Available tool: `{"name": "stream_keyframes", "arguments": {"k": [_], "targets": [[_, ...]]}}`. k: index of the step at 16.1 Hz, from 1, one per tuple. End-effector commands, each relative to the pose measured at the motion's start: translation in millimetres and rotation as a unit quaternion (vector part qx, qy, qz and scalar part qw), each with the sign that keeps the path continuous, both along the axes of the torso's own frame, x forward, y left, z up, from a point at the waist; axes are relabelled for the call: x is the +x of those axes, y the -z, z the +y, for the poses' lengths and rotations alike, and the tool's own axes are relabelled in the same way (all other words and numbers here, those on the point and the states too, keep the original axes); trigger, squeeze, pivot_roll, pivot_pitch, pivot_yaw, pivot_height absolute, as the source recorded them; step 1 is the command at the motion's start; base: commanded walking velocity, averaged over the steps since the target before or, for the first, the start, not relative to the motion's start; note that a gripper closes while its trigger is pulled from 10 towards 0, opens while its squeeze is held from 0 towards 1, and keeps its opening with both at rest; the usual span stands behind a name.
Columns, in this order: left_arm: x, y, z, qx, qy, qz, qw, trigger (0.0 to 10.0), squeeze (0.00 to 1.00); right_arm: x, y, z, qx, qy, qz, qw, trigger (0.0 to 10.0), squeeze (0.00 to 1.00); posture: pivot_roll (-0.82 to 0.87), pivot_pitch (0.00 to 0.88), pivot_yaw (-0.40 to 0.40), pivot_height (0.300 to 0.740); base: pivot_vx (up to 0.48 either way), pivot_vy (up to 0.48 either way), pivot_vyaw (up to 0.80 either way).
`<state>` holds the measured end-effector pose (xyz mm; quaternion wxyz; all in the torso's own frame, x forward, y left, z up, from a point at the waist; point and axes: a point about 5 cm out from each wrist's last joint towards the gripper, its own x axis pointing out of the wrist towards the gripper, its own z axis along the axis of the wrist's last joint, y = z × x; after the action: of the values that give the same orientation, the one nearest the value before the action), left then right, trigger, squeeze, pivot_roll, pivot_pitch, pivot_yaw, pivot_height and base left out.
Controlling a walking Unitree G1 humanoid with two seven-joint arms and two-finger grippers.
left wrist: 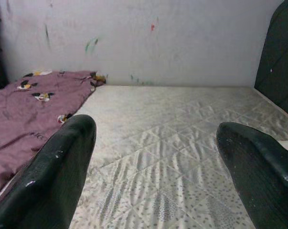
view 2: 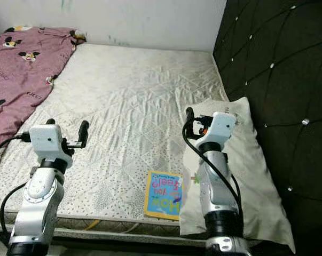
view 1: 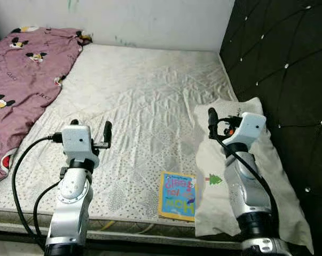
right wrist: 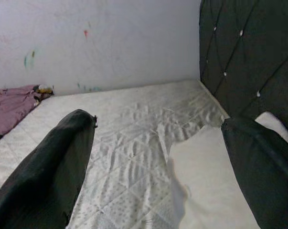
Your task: Clean up the room
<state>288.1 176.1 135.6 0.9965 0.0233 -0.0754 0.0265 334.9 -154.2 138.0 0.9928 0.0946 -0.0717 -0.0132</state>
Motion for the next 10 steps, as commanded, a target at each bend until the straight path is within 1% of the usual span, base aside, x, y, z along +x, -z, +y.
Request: {"name": "stream_keyframes", "arguments": {"k": [1, 3, 4, 7, 10], "targets": [[-3.7, -6, -0.9, 0.002, 0.0, -0.012, 1.0, 10.0, 0.0, -3.3, -2, -3.5, -0.008, 0.006, -0.003, 1.0, 10.0, 0.0, -0.04, 0.08, -0.026, 0.74, 0.0, 0.0, 0.0], [-13.4, -5, 0.1, 0.002, -0.002, -0.012, 1.0, 10.0, 0.0, -8.2, 1, -0.6, -0.029, 0.005, 0.005, 1.0, 10.0, 0.0, -0.03, 0.087, -0.031, 0.74, 0.0, 0.0, 0.0], [-19.1, -1, 1.6, 0.002, -0.007, -0.005, 1.0, 10.0, 0.0, -12.1, 2, 1.8, -0.049, 0.008, 0.007, 0.999, 10.0, 0.0, -0.03, 0.093, -0.036, 0.74, 0.0, 0.0, 0.0], [-23.0, 2, 1.7, -0.012, -0.014, 0.004, 1.0, 10.0, 0.0, -17.3, 6, 3.6, -0.051, 0.004, 0.021, 0.998, 10.0, 0.0, -0.03, 0.103, -0.048, 0.74, 0.0, 0.0, 0.0], [-21.5, 1, -3.8, -0.016, 0.0, 0.006, 1.0, 10.0, 0.0, -16.4, 6, -2.7, -0.049, 0.011, 0.035, 0.998, 10.0, 0.0, -0.04, 0.102, -0.049, 0.74, 0.0, 0.0, -0.8]]}}
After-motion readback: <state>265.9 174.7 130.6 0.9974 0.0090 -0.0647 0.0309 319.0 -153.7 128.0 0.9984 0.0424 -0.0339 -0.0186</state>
